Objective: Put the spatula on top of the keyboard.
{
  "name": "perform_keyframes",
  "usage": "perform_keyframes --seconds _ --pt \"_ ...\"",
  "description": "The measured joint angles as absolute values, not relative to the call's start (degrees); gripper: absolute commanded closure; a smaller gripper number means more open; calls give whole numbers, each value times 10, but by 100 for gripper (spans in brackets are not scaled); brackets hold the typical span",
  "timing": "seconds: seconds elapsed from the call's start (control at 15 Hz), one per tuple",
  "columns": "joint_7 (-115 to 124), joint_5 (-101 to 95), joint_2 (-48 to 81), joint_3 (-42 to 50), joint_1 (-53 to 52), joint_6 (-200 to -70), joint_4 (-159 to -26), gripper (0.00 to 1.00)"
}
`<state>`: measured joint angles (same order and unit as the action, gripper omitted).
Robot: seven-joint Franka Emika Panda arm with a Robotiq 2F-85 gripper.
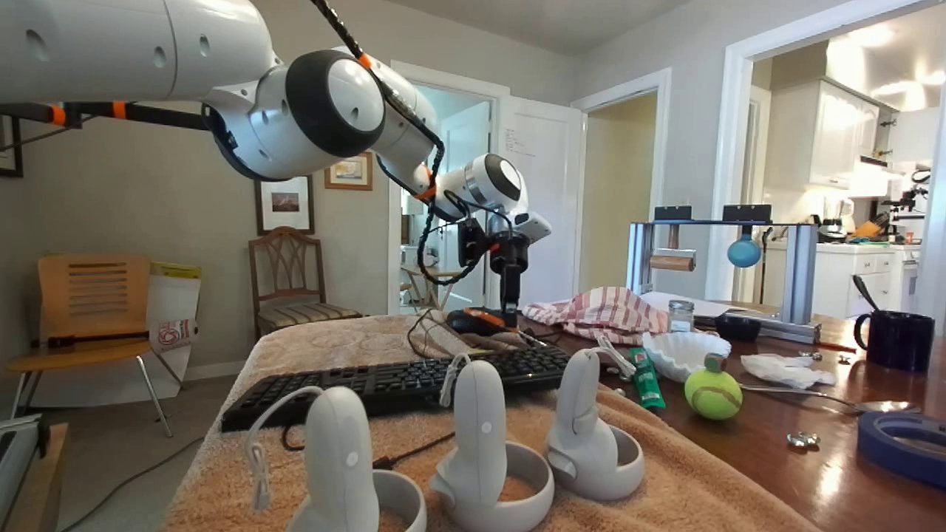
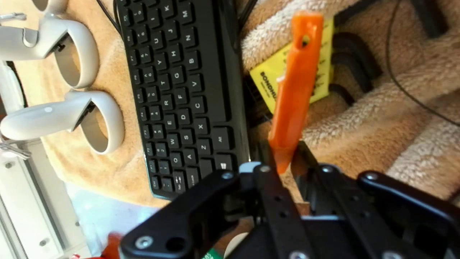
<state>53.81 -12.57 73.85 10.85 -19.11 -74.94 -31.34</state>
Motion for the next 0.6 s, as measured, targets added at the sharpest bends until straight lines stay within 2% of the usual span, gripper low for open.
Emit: perform_keyframes --seconds 0.6 --pt "528 -117 706 86 -186 -850 -288 95"
